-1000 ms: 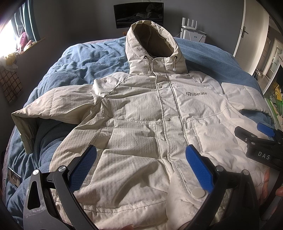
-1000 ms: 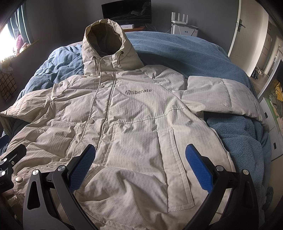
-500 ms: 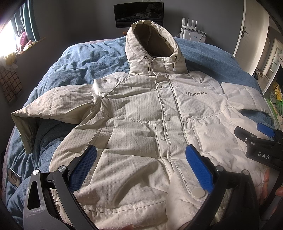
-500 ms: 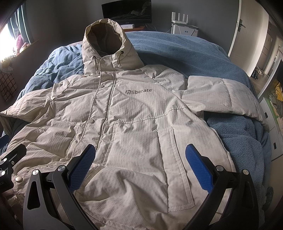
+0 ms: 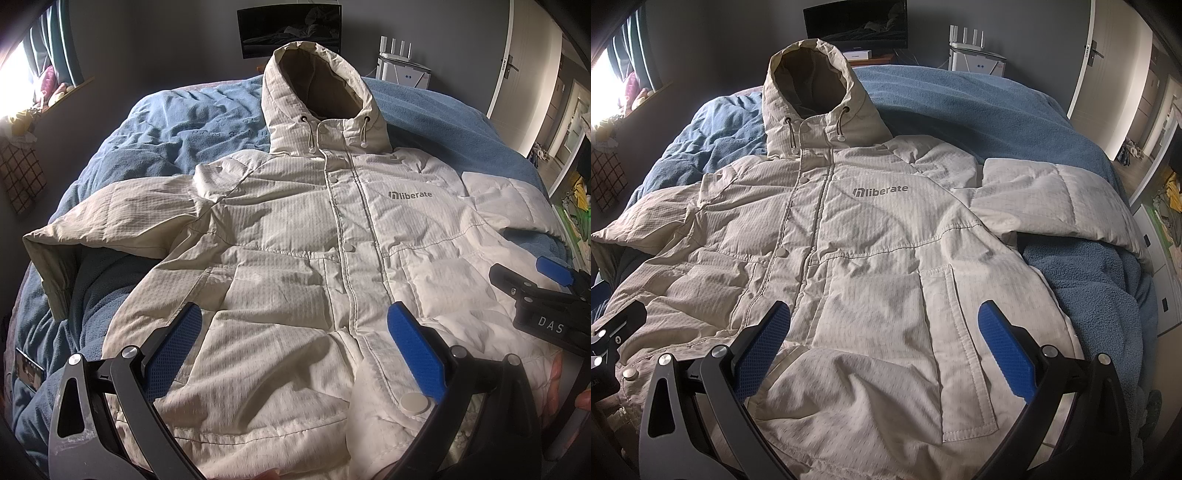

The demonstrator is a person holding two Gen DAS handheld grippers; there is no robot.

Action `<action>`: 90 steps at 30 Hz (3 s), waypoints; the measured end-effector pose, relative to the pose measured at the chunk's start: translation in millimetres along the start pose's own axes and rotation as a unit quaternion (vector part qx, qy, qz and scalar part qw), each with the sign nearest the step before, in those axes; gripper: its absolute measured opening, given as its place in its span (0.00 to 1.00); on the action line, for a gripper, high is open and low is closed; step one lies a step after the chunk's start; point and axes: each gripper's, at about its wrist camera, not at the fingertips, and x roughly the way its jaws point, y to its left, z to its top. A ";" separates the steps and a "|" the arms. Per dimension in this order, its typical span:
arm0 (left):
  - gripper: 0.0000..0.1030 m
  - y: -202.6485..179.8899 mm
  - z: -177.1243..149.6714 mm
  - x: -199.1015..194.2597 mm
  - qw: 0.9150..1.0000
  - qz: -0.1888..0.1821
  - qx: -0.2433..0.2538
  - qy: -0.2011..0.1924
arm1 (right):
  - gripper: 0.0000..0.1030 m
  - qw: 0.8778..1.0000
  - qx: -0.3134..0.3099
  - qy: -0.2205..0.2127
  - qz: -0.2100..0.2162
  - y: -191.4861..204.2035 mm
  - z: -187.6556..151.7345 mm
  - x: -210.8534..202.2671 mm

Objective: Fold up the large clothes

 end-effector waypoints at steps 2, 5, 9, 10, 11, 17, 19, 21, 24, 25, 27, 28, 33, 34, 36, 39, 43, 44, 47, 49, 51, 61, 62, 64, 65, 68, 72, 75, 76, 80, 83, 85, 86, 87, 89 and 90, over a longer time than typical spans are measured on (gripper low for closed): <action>0.94 0.1 0.0 0.3 1.000 0.000 0.000 0.000 | 0.94 1.000 0.000 0.000 0.000 0.0 0.0 0.1; 0.94 0.0 0.0 0.1 1.000 0.000 0.000 0.001 | 0.94 1.000 0.000 0.000 0.000 0.0 0.1 0.1; 0.94 0.1 0.0 0.2 1.000 0.000 0.000 0.000 | 0.94 1.000 0.000 0.000 0.000 0.0 0.1 0.1; 0.94 0.1 0.0 0.3 1.000 0.000 0.000 0.001 | 0.94 1.000 0.000 0.000 0.000 0.0 0.1 0.1; 0.94 0.0 0.0 0.1 1.000 0.000 0.000 0.001 | 0.94 1.000 0.000 0.000 0.000 0.0 0.0 0.0; 0.94 0.1 0.1 0.2 1.000 0.000 0.000 0.001 | 0.94 1.000 0.000 0.001 0.001 -0.2 0.3 0.1; 0.94 0.1 0.1 0.2 1.000 -0.001 0.000 0.000 | 0.94 1.000 0.003 0.001 0.003 -2.4 2.2 -0.5; 0.94 0.1 1.0 -0.4 1.000 -0.001 0.001 -0.001 | 0.94 1.000 0.004 -0.001 0.005 -6.5 7.0 -2.7; 0.94 4.9 6.1 -0.5 1.000 -0.007 -0.006 -0.002 | 0.94 0.999 0.007 -0.028 -0.020 -19.9 18.4 -11.0; 0.94 7.9 9.1 -1.0 1.000 -0.010 -0.012 -0.003 | 0.94 0.999 0.012 -0.037 -0.029 -25.8 22.8 -14.9; 0.94 14.3 17.5 -4.1 1.000 -0.015 -0.023 -0.009 | 0.94 0.998 0.026 -0.050 -0.034 -38.3 32.6 -22.0; 0.94 16.0 23.0 -5.1 1.000 -0.015 -0.025 -0.012 | 0.94 0.997 0.033 -0.055 -0.037 -46.3 36.7 -26.1; 0.94 18.5 47.8 -6.9 1.000 -0.007 -0.003 -0.017 | 0.94 0.994 0.058 -0.072 -0.050 -78.4 59.2 -41.0; 0.94 17.3 54.3 -5.6 1.000 -0.006 0.008 -0.010 | 0.94 0.994 0.066 -0.075 -0.052 -85.7 62.5 -43.4; 0.94 18.5 63.3 -1.7 1.000 -0.009 0.023 0.006 | 0.94 0.991 0.094 -0.082 -0.055 -104.2 68.7 -46.4; 0.94 25.3 78.5 -0.7 0.999 -0.011 0.046 0.003 | 0.94 0.985 0.132 -0.092 -0.061 -134.7 73.3 -50.5; 0.94 45.7 105.4 6.3 0.998 -0.011 0.062 0.012 | 0.94 0.980 0.155 -0.091 -0.084 -170.3 76.2 -53.9; 0.94 50.2 111.5 7.2 0.998 -0.010 0.067 0.010 | 0.94 0.979 0.158 -0.092 -0.091 -177.3 76.1 -55.8; 0.94 60.5 128.6 9.8 0.996 0.002 0.091 -0.001 | 0.94 0.976 0.160 -0.091 -0.118 -197.0 75.3 -58.1; 0.94 65.1 140.5 15.7 0.993 0.005 0.115 -0.001 | 0.94 0.974 0.182 -0.086 -0.106 -213.9 73.5 -57.9; 0.94 68.7 148.6 23.8 0.992 -0.005 0.126 0.001 | 0.94 0.969 0.221 -0.080 -0.073 -234.9 69.9 -54.5; 0.94 60.7 112.5 98.8 0.995 -0.037 0.095 0.002 | 0.94 0.949 0.309 -0.054 0.015 -283.1 48.7 -11.0; 0.94 63.7 108.5 105.9 0.996 -0.041 0.081 0.006 | 0.94 0.949 0.310 -0.053 0.018 -282.9 47.9 -9.1; 0.94 70.6 100.4 119.6 0.997 -0.045 0.059 0.016 | 0.94 0.950 0.308 -0.050 0.024 -284.1 47.2 -2.0; 0.94 71.9 97.3 123.7 0.997 -0.040 0.055 0.020 | 0.94 0.950 0.308 -0.050 0.025 -284.8 47.3 1.0; 0.94 76.3 89.8 132.2 0.998 -0.028 0.057 0.024 | 0.94 0.947 0.317 -0.049 0.026 -292.3 46.3 10.4; 0.94 78.8 85.0 133.9 0.998 -0.027 0.054 0.020 | 0.94 0.939 0.340 -0.045 0.023 -309.3 40.5 24.5; 0.94 77.8 81.1 143.0 0.998 -0.014 0.055 0.038 | 0.94 0.933 0.357 -0.036 0.018 -322.5 34.1 36.2; 0.94 77.3 79.7 145.3 0.997 -0.011 0.057 0.042 | 0.94 0.931 0.364 -0.035 0.021 -326.7 31.6 39.4; 0.94 75.6 77.2 148.6 0.997 -0.015 0.061 0.048 | 0.89 0.922 0.384 -0.033 0.031 -337.8 25.3 48.2; 0.94 74.6 76.0 150.0 0.996 -0.023 0.064 0.050 | 0.85 0.916 0.397 -0.030 0.039 -344.7 23.0 56.0; 0.94 73.6 75.5 150.6 0.996 -0.024 0.066 0.052 | 0.82 0.915 0.401 -0.028 0.043 -347.2 24.3 62.1; 0.94 73.2 75.3 150.7 0.996 -0.024 0.067 0.052 | 0.81 0.915 0.401 -0.026 0.043 -347.1 25.0 64.1; 0.94 73.2 75.2 150.6 0.996 -0.023 0.067 0.051 | 0.79 0.915 0.400 -0.026 0.045 -347.7 26.8 67.8; 0.94 73.2 75.2 150.6 0.996 -0.024 0.067 0.051 | 0.76 0.915 0.401 -0.024 0.042 -349.4 28.5 72.5; 0.94 73.2 75.3 150.6 0.996 -0.024 0.067 0.051 | 0.75 0.914 0.402 -0.022 0.041 -351.0 30.2 76.5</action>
